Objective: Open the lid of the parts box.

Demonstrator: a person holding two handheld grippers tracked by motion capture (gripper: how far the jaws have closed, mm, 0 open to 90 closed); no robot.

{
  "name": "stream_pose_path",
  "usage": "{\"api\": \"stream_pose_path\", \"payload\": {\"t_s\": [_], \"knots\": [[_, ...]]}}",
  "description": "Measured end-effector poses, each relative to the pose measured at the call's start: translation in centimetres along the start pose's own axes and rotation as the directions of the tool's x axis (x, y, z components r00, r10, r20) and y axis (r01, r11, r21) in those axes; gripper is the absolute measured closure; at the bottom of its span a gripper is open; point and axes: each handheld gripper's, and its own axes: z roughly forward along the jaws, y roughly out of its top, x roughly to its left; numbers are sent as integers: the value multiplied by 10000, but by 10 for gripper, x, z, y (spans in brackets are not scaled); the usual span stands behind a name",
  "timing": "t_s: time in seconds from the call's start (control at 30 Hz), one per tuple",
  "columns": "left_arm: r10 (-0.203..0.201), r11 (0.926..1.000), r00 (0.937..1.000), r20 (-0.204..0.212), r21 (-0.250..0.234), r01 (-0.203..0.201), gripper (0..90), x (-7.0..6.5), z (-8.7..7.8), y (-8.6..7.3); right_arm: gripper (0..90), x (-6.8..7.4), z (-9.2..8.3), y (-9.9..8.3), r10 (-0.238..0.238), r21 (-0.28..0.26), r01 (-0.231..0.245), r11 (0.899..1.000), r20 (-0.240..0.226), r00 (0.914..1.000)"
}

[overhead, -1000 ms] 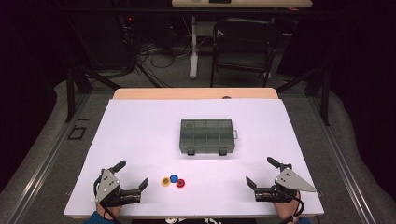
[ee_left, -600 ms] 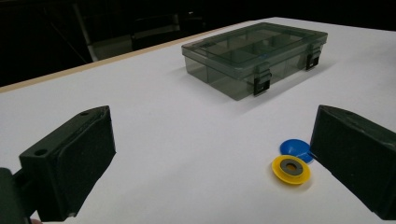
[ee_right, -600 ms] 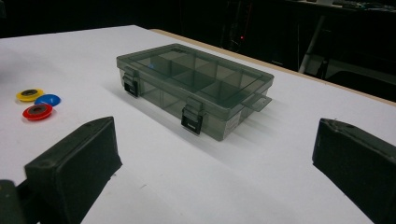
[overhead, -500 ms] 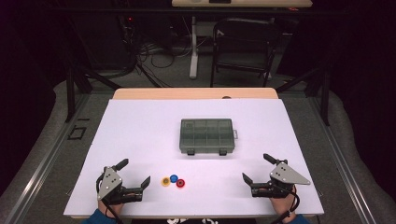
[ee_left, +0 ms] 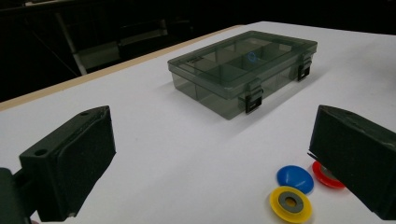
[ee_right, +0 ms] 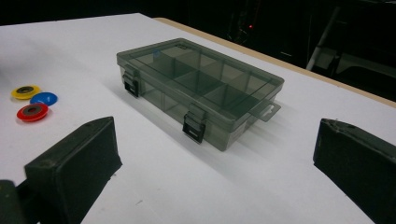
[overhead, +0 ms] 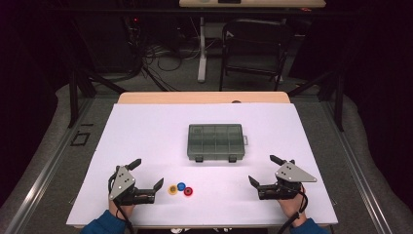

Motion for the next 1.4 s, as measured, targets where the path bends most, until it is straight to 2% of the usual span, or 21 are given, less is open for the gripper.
{"api": "stream_pose_path", "payload": {"t_s": [0.17,0.57,0.93,1.1,1.4], "knots": [[157,9998,9997,162,120,-159,1,2,8,6,0,-1,8,5,-125,258,129,9996,-133,9998],[288,9984,9980,556,474,-314,1,2,24,16,0,-7,25,13,-82,765,119,9970,-481,9988],[202,9968,9912,1309,743,-302,1,4,40,28,0,-12,37,20,-147,932,207,9954,-641,9978],[288,9962,9890,1453,769,-403,1,6,50,35,0,-16,41,25,-163,931,226,9954,-683,9975],[429,9929,9841,1722,1019,-611,1,9,66,44,0,-24,49,27,97,1088,7,9941,-948,9955]]}}
